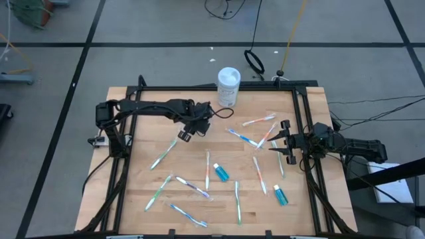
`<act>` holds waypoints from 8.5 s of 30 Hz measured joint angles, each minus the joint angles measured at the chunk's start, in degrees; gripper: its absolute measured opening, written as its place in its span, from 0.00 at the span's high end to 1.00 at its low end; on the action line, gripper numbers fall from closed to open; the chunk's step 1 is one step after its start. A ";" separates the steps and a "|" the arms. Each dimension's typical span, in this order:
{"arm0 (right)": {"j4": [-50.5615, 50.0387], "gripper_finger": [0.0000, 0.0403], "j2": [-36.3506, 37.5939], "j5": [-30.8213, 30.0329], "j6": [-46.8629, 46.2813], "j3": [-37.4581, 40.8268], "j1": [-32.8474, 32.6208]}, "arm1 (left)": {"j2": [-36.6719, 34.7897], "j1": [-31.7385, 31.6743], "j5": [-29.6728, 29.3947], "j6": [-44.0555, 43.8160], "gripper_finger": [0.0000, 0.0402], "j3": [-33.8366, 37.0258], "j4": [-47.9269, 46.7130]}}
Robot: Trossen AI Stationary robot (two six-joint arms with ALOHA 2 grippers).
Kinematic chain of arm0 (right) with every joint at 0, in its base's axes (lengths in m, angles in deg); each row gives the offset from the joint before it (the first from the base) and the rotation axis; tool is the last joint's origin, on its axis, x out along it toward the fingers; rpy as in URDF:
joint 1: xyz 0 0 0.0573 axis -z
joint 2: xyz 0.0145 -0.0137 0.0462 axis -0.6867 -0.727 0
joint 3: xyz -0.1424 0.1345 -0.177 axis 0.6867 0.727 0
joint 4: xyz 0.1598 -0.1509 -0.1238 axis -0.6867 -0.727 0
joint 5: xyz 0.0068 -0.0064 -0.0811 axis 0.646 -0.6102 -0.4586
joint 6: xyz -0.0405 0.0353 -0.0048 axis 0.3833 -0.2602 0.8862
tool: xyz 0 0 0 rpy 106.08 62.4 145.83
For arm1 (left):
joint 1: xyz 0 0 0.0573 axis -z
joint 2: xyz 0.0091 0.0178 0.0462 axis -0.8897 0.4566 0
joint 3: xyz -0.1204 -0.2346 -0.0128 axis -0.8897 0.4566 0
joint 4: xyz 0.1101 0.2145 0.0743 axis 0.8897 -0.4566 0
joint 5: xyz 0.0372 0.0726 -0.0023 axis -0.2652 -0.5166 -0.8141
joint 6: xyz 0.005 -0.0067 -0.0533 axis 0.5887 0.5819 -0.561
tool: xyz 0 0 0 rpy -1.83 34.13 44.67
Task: Pick & Place toothbrushing station
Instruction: Put the blue mouthwash into the transparent organizer, then put the orange toothbrush into the transparent organizer
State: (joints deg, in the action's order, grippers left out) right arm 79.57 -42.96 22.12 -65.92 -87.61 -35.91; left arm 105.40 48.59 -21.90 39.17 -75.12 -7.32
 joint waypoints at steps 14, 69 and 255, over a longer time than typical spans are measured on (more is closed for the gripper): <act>0.04 0.63 0.00 0.00 0.00 0.00 0.00 | 0.00 -1.72 7.43 0.04 0.60 0.04 3.59; 0.00 0.63 0.02 -0.02 -0.35 -0.01 -0.02 | 2.81 -3.23 16.39 -12.74 0.49 0.09 11.22; -16.22 0.63 -78.29 -1.55 -11.47 -35.90 24.11 | -41.64 7.52 -14.44 -22.38 0.50 39.65 66.35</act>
State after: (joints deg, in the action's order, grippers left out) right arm 63.35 -121.25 20.56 -77.40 -123.51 -11.80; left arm 63.76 56.11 -36.34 16.79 -35.47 59.03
